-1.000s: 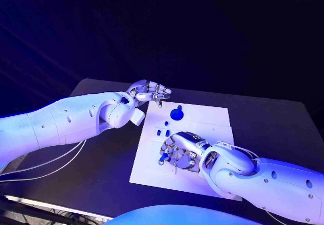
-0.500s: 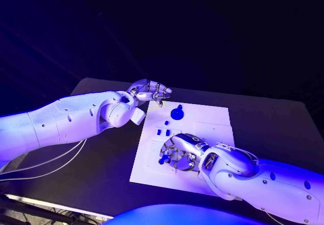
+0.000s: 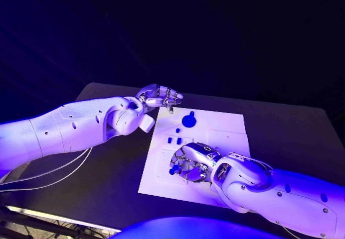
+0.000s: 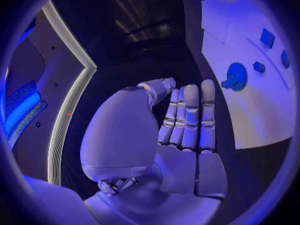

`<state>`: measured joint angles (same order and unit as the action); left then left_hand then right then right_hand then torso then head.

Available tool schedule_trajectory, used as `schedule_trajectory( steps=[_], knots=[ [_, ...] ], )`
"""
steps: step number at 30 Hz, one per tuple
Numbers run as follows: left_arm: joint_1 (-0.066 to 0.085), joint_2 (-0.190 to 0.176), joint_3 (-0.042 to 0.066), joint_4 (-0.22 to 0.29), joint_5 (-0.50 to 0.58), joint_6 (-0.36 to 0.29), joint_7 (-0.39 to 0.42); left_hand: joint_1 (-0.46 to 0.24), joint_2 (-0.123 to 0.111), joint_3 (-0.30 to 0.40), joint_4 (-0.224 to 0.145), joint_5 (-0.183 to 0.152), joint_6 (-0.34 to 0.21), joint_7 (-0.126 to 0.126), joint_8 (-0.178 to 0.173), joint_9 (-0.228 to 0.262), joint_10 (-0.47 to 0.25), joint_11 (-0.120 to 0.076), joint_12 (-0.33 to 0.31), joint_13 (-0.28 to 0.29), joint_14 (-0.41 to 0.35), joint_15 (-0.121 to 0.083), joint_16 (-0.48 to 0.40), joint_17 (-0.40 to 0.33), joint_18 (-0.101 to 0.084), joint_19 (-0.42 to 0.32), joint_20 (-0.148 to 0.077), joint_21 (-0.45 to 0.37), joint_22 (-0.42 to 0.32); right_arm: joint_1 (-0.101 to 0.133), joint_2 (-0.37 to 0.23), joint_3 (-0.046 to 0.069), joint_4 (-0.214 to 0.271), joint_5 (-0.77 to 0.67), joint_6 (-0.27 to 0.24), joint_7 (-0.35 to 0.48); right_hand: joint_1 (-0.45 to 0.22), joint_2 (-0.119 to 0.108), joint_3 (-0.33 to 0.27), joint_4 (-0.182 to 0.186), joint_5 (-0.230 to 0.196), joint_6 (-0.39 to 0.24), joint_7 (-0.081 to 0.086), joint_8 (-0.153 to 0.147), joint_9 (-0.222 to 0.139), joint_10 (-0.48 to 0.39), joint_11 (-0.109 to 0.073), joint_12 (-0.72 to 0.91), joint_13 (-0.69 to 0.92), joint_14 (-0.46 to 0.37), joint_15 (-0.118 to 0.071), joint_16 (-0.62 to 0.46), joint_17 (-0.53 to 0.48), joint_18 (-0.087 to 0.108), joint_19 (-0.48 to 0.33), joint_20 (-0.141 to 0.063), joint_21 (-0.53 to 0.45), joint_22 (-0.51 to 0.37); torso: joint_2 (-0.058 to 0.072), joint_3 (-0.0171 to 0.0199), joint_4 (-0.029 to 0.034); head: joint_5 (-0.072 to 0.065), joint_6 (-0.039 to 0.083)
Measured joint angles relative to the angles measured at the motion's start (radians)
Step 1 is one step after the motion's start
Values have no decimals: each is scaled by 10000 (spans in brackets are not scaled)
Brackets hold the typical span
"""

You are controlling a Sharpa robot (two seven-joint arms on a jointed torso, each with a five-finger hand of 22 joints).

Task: Assemble the parts on the task board

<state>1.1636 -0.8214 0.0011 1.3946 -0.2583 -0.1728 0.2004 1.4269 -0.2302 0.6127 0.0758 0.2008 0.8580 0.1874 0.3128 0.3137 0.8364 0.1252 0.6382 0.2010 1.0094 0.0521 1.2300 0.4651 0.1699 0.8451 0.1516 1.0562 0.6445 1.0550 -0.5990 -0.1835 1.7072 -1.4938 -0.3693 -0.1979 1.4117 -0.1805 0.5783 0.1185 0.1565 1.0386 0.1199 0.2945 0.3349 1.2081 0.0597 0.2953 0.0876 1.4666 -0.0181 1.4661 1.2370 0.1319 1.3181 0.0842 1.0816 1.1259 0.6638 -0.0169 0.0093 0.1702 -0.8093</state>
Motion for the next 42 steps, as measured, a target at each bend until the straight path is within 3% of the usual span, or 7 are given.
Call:
schedule_trajectory(
  steps=[12,15,17,22,26,37,42],
  knots=[
    [0,-24,0,1,0,6,-6,0,0,0,0,0,0,0,0,-1,0,0,0,0,0,0,0,0,0,0,0,0,1,-45,111,-3,9,-640,34,-235,-167,-168,53,-110,-61,-14,14,156,5,14,14,-64,9,0,0,0,1,1,-27,-19,-81,7,-1,-4,0,-10,0],
    [0,-26,0,1,0,7,-7,0,0,0,0,0,0,0,0,-1,0,0,0,1,0,0,0,0,0,0,0,0,1,-48,145,-10,9,-718,76,-256,-355,-293,44,-124,-54,-109,108,176,371,11,11,-178,7,0,0,0,-24,0,-77,1,-133,-42,-2,-5,1,-17,-12],
    [0,-26,0,1,-1,8,-7,0,0,0,0,0,0,0,48,-1,-37,37,0,-17,0,0,0,-18,0,0,0,0,-7,-48,173,-17,-6,-759,104,-262,-527,-355,11,-158,60,-317,209,17,504,-55,54,-217,1,0,0,0,-42,1,-113,37,-194,-67,-1,-6,2,-21,-16],
    [0,-37,0,0,-2,11,-9,0,0,0,0,0,0,0,49,-2,-37,37,0,-18,0,0,0,-17,0,0,0,0,-8,-65,215,-52,-59,-806,174,-266,-793,-489,-10,-208,85,-728,285,-329,326,-126,51,-272,16,-1,75,0,-78,0,-166,90,-342,-147,-2,-11,-1,-57,-18],
    [0,-45,0,0,-2,12,-10,0,0,0,0,0,0,0,48,-2,-37,37,0,-18,0,0,0,-17,0,0,0,0,-8,-74,215,-65,-90,-815,211,-281,-880,-649,-41,-238,85,-1092,281,-592,225,-149,102,-273,51,-1,75,0,-138,0,-201,126,-430,-203,-3,-11,-1,-69,-24],
    [0,-70,0,7,-5,15,-14,0,0,0,0,0,0,0,48,-3,-37,36,0,-17,0,0,0,-17,0,0,0,0,-7,-81,145,-68,-83,-821,175,-291,-970,-739,-210,-342,160,-2106,233,-1293,-18,-277,49,-272,148,-1,75,-176,-595,0,-399,73,-957,-542,-5,-5,-1,-87,-9],
    [0,-92,0,11,-5,17,-17,0,0,0,0,0,0,0,48,5,-36,36,0,-17,0,0,0,-17,0,0,0,0,-7,-88,-68,-68,77,-804,50,-233,-969,-738,-347,-343,216,-2329,173,-1420,-69,-274,46,-176,207,-1,74,-308,-872,0,-488,54,-1154,-683,-9,-2,-1,-91,25]
  ],
)
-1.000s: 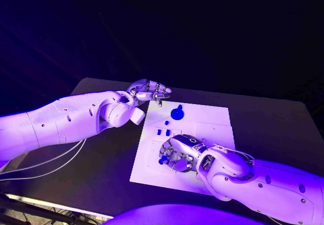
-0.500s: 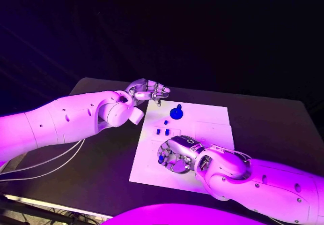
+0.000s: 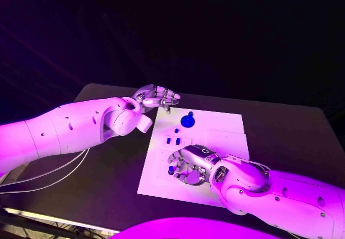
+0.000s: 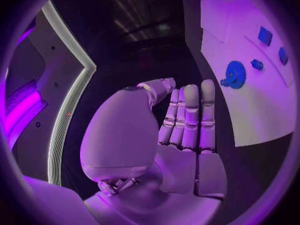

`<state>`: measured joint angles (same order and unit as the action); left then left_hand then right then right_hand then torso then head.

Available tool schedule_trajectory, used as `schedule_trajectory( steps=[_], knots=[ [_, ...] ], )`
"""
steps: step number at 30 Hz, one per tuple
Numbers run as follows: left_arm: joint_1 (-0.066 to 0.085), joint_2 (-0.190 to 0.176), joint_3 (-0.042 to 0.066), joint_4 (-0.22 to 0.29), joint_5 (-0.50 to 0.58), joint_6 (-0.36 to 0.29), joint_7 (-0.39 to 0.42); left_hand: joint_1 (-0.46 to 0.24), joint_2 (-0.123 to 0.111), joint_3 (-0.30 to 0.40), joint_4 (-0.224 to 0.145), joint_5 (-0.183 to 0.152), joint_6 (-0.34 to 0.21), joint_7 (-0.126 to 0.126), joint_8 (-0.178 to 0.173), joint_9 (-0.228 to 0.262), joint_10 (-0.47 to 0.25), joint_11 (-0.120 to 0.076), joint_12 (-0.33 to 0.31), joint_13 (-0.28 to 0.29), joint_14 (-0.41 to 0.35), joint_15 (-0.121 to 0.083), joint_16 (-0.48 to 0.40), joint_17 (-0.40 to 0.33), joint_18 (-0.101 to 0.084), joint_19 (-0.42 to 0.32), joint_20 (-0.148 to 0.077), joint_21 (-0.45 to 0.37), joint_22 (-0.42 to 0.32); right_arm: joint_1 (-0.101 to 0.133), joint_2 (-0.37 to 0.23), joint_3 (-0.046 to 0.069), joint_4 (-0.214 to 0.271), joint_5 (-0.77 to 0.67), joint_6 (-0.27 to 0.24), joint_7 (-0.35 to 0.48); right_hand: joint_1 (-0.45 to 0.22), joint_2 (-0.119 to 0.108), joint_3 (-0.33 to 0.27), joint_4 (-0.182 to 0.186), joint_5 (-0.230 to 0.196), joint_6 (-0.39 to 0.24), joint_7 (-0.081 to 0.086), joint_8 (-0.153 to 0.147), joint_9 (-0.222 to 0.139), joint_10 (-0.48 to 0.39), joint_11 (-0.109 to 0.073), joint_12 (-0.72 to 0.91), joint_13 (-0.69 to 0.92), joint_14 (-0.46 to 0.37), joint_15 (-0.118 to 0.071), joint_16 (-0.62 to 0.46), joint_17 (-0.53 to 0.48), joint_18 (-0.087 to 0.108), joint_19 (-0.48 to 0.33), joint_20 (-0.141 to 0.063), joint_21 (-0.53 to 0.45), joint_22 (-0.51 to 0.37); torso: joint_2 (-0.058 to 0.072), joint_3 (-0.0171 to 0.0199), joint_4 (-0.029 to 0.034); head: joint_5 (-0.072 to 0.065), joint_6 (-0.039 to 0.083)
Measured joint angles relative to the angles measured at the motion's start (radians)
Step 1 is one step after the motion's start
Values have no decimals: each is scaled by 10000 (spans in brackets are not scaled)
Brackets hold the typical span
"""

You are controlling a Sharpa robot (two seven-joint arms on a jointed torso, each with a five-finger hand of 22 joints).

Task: Assemble the parts on the task board

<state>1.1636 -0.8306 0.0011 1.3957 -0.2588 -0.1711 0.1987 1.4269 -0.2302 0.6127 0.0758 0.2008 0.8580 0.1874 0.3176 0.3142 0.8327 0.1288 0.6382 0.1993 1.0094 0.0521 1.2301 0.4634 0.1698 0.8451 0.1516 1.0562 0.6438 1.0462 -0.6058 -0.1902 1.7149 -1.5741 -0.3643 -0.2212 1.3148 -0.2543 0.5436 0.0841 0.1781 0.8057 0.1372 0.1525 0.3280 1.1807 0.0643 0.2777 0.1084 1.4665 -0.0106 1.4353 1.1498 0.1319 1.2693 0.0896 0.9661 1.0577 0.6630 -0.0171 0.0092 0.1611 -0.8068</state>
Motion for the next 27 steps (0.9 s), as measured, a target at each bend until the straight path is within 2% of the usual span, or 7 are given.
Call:
schedule_trajectory(
  steps=[5,9,13,16,19,22,27],
  knots=[
    [0,-11,0,20,0,5,-3,0,0,0,0,0,0,0,0,-1,0,0,0,0,-37,37,0,1,0,0,0,0,0,43,-452,74,284,150,-242,163,0,0,-110,0,0,-91,-54,-95,-22,92,-91,105,63,-38,-38,0,-59,0,0,0,0,-12,-2,0,-6,-16,22],
    [2,-23,0,29,0,9,-6,0,0,0,0,0,0,0,0,-1,0,0,0,0,-37,37,0,1,0,0,0,0,0,299,-948,135,560,591,-471,336,0,0,-221,-27,0,-86,-48,-95,-22,203,-194,347,187,6,-82,0,-16,0,6,-6,0,25,-3,0,-8,-96,75],
    [1,-62,-1,33,0,10,-10,0,0,0,0,0,0,0,0,-2,0,0,0,-1,-37,37,0,0,0,0,0,0,1,903,-1790,186,941,1633,-660,450,55,55,-392,-128,43,491,-1,149,70,628,-154,1185,722,4,-80,-42,-52,0,58,-57,0,113,-5,-1,-8,-332,116],
    [1,-90,-3,35,0,10,-12,0,0,0,0,0,0,0,0,-2,0,0,0,-13,-37,37,0,-8,1,0,0,0,1,1301,-2420,215,1116,2670,-756,457,82,83,-567,-94,78,1028,47,523,176,505,-129,2624,1795,3,-79,-28,117,-1,206,-59,137,290,-11,-7,-13,-505,144],
    [-1,-100,-5,37,0,9,-14,0,0,0,0,0,0,0,0,-2,0,0,0,-14,-37,37,0,-8,0,0,0,0,1,1490,-2929,206,1226,3527,-763,419,-158,146,-802,138,80,1016,18,839,239,-206,-89,4612,3340,3,-78,159,402,0,406,-42,393,569,-25,-21,-28,-729,176],
    [-1,-115,-11,47,0,9,-14,0,0,0,0,0,0,0,0,-3,0,-1,0,-13,-37,37,0,-8,0,0,0,0,-1,1611,-3475,192,1254,4279,-715,304,-381,191,-1122,433,80,1006,27,1139,309,-243,-142,6796,5567,3,-78,350,799,-1,516,-32,653,843,-38,-27,-58,-938,199],
    [-1,-120,-35,52,2,9,-15,0,0,0,0,0,0,0,0,-4,1,0,0,-13,-37,37,0,-7,-1,0,0,0,-8,1642,-4301,152,1423,5001,-481,1,-426,188,-1430,741,80,750,71,1300,322,-130,-51,7889,6835,2,-77,422,1021,-2,605,-18,768,1004,-60,-21,-92,-1202,203]
  ],
)
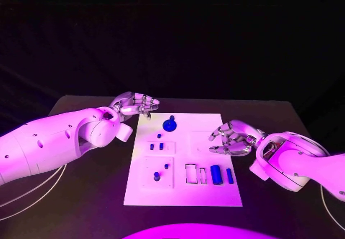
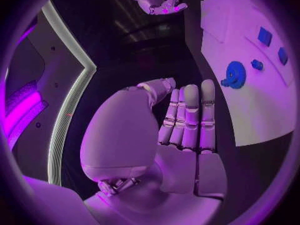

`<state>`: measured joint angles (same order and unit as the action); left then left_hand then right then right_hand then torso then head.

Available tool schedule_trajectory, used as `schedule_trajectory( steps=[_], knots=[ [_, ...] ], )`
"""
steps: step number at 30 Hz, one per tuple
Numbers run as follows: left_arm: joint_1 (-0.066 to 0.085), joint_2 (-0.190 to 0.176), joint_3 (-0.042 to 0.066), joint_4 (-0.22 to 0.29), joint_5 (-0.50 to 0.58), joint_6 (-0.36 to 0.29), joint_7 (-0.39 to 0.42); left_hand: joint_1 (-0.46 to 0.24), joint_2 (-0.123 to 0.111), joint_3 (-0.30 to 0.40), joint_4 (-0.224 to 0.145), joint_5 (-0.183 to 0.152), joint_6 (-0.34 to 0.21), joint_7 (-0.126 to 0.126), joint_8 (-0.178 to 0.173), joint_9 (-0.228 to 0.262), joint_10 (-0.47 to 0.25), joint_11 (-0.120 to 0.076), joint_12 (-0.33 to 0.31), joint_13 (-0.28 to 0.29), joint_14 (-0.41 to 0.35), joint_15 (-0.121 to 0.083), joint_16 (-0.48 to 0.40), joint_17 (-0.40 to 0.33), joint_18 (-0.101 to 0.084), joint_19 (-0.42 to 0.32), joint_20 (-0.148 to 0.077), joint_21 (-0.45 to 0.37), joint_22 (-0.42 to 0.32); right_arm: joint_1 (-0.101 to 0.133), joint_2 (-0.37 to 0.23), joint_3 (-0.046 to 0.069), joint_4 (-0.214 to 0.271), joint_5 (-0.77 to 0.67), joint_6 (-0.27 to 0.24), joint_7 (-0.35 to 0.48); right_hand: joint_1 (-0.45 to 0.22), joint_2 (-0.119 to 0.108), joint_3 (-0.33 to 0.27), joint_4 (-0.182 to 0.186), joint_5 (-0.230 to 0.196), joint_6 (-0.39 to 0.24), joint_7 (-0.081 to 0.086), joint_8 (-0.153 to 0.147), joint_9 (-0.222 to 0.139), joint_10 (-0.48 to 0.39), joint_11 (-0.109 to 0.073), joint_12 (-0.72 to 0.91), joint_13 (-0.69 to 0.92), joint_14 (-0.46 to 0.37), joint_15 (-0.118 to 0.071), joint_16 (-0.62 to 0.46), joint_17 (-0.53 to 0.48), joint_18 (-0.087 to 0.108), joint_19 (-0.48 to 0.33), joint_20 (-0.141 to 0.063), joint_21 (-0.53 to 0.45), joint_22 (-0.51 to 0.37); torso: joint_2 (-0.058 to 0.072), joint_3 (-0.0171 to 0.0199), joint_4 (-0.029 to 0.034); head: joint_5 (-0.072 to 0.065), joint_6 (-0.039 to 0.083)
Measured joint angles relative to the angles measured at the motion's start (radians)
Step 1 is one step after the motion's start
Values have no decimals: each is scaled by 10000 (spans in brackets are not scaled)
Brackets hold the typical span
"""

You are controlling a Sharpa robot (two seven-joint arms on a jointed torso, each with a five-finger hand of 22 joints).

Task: Assemble the parts on the task board

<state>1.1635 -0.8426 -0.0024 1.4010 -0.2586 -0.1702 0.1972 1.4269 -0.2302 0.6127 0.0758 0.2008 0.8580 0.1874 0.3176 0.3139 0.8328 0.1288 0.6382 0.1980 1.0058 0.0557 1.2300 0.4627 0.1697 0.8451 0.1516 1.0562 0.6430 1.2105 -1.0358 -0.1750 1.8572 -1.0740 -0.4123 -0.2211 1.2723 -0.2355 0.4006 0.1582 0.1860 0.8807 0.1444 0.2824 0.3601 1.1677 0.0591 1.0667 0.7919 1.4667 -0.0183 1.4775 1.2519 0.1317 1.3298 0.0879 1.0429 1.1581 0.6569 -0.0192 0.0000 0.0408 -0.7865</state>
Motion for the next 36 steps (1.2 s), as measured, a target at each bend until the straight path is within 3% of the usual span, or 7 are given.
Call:
schedule_trajectory(
  steps=[3,7,8,11,15,25,36],
  knots=[
    [0,-5,-10,5,2,1,-1,-23,23,0,0,0,0,0,0,1,0,0,0,0,0,0,0,0,0,0,0,0,0,5,-461,-33,100,134,168,-223,-126,22,-283,283,0,17,-15,197,26,557,-12,953,1285,0,0,159,362,-160,155,-17,246,225,-3,0,-4,-165,-1],
    [1,-36,-22,11,4,6,-1,-40,40,0,0,0,0,0,0,9,0,0,0,0,0,0,0,0,0,0,0,0,0,-28,-903,-89,234,150,429,-649,-969,18,-1231,1223,58,218,-210,524,116,1504,-126,2287,3197,0,0,394,563,-160,391,-79,665,601,-5,-12,-11,-328,0],
    [0,-41,-24,12,4,7,-1,-40,40,0,0,0,0,0,0,8,0,0,0,0,0,0,0,0,0,0,0,0,1,-57,-983,-100,253,142,485,-767,-979,33,-1446,1274,58,285,-211,584,144,1693,-152,2506,3544,-22,-21,430,564,-161,403,-90,729,662,-6,-18,-15,-375,0],
    [0,-49,-26,26,4,11,-1,-40,40,0,0,0,0,0,0,8,0,0,0,1,0,0,0,1,0,0,0,0,1,-197,-1208,-149,316,95,648,-1177,-1019,85,-1998,1316,58,293,-218,620,205,2036,-191,2928,4237,0,-70,471,564,-161,457,-144,813,776,-5,-19,-12,-467,-35],
    [0,-76,-32,38,5,15,0,-40,40,0,0,0,0,0,0,7,0,0,0,1,0,0,0,1,0,0,0,0,1,-346,-1351,-201,385,24,800,-1635,-799,392,-2735,1323,57,293,-219,696,259,2172,-197,3148,4657,0,-70,478,563,-160,457,-144,813,834,-5,-19,-13,-497,-112],
    [0,-86,-37,48,5,38,11,-133,27,-84,84,0,0,0,59,6,-2,-2,37,-25,0,0,0,-11,1,0,0,-45,-33,-631,-1047,-242,452,-295,977,-2261,-615,754,-3637,1340,97,448,-326,898,487,2476,-215,3445,5165,0,-70,557,562,-160,527,-144,813,905,-2,-12,-11,-516,-186],
    [0,-120,-40,49,5,65,12,-132,27,-84,84,0,0,0,59,5,-36,-37,37,-24,0,0,0,-11,0,0,0,-85,-41,-767,-775,-250,416,-533,1038,-2435,-603,845,-3883,1341,96,494,-345,969,627,2476,-214,3445,5165,-31,-111,556,561,-160,527,-143,812,927,4,-17,-11,-516,-228]
  ],
)
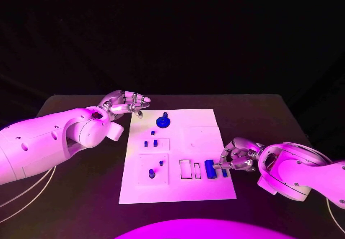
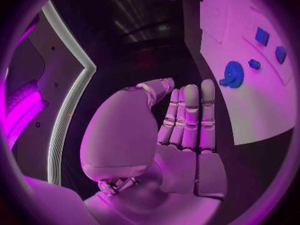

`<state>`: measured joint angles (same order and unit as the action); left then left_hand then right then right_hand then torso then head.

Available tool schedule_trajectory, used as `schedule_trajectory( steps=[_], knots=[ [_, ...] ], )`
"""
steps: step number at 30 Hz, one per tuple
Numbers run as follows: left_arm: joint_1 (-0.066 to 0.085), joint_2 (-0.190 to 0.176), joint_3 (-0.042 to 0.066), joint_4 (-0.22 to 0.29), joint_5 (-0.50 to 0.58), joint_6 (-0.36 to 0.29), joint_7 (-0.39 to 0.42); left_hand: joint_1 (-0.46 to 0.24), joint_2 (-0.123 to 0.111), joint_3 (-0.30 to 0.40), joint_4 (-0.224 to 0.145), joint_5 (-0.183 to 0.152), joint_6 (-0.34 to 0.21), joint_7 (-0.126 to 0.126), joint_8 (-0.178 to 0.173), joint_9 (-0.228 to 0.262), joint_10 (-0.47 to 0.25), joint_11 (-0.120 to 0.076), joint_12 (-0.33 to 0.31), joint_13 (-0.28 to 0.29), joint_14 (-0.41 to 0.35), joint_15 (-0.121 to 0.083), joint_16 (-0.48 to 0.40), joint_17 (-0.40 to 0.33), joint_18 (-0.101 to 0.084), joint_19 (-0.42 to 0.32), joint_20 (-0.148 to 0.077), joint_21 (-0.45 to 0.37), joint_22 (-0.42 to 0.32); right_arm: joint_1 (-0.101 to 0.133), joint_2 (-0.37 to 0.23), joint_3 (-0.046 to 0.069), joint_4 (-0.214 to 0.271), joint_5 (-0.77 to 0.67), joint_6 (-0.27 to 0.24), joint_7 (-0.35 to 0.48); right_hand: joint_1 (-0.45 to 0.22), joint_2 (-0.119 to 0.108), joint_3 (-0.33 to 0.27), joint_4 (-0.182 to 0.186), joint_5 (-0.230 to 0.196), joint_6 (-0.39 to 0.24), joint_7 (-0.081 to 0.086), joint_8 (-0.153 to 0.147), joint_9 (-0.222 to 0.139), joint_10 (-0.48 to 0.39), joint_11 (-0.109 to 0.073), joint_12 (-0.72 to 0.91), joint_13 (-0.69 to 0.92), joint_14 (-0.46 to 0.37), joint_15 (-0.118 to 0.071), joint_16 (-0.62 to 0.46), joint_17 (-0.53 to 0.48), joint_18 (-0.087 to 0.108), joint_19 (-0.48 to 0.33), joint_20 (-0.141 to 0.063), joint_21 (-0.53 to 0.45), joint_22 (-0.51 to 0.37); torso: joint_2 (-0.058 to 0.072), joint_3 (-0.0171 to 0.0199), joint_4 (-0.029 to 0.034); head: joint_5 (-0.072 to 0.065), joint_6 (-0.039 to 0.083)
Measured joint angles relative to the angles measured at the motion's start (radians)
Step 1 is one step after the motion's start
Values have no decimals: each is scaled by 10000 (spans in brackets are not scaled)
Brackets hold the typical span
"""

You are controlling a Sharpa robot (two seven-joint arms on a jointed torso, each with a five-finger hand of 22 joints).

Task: Assemble the parts on the task board

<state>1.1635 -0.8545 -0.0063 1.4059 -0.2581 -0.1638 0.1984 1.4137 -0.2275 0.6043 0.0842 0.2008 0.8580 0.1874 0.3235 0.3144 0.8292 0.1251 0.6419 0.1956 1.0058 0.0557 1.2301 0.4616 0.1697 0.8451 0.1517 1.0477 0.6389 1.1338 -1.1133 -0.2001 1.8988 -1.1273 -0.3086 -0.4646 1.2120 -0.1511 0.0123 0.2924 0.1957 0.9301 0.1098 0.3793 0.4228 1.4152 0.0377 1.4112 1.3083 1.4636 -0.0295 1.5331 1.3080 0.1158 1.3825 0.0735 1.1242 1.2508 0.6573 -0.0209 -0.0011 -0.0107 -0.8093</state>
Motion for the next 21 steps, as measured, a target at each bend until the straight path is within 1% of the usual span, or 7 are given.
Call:
schedule_trajectory(
  steps=[4,7,11,14,16,18,21],
  knots=[
    [0,-3,0,0,0,7,0,0,0,0,0,0,0,0,0,0,0,0,0,0,0,0,0,0,1,0,0,0,0,-17,101,0,2,-38,12,-19,39,40,-120,4,0,0,0,41,54,36,-36,0,-1,31,-31,0,-1,-1,9,-9,0,5,0,0,-1,-17,-9],
    [0,-10,0,-1,0,12,0,0,0,0,0,0,0,0,0,-1,0,0,0,0,0,0,0,0,0,0,0,0,1,-27,240,0,-49,-59,140,-74,-181,260,-569,17,0,0,0,121,204,-24,-96,-96,-1,31,-31,0,-1,-1,35,-36,0,4,0,0,-6,-26,-12],
    [0,-15,-1,-1,0,20,-1,1,0,0,0,0,0,0,0,-1,0,0,0,1,0,0,0,1,1,0,0,0,1,-99,439,0,-154,-78,373,-174,-288,368,-816,39,0,31,-32,195,304,-24,-96,-104,-2,31,-31,-1,-2,0,35,-36,-10,4,1,3,-3,-27,-19],
    [0,-18,-1,-2,0,27,-3,1,0,0,0,0,0,0,0,-2,0,0,0,1,0,0,0,1,0,0,0,0,1,-171,613,0,-259,-88,553,-244,-332,402,-961,30,10,31,-32,231,373,-57,-129,-159,-28,30,-31,-1,-2,-1,35,-35,-70,-9,4,5,-3,-19,-21],
    [0,-19,-1,-2,0,33,-4,1,0,-27,27,0,-37,-37,0,-2,-36,36,0,-14,0,0,0,-10,0,0,0,0,-20,-196,735,0,-330,-96,655,-281,-382,352,-961,30,40,35,-34,273,444,-58,-129,-159,-28,30,-31,-1,-2,-1,35,-35,-70,-9,6,7,-3,-17,-21],
    [0,-19,-1,-2,0,41,-7,-10,11,-27,27,0,-37,-37,0,-2,-36,36,0,-14,0,0,0,-10,1,0,0,-13,-21,-203,831,16,-376,-110,727,-303,-465,435,-1076,28,40,80,-77,314,464,-57,-129,-158,-28,30,-31,-1,-2,0,35,-36,-70,-9,6,10,-1,-16,-20],
    [0,-19,-1,-2,0,56,-11,-39,39,-27,27,0,-37,-37,0,-2,-35,36,0,-14,0,0,0,-10,0,0,0,-38,-21,-214,949,38,-435,-151,821,-336,-466,436,-1103,26,39,114,-78,367,527,-58,-129,-158,-14,8,-53,-1,-2,0,35,-35,-70,-7,6,10,0,-16,-20]
  ],
)
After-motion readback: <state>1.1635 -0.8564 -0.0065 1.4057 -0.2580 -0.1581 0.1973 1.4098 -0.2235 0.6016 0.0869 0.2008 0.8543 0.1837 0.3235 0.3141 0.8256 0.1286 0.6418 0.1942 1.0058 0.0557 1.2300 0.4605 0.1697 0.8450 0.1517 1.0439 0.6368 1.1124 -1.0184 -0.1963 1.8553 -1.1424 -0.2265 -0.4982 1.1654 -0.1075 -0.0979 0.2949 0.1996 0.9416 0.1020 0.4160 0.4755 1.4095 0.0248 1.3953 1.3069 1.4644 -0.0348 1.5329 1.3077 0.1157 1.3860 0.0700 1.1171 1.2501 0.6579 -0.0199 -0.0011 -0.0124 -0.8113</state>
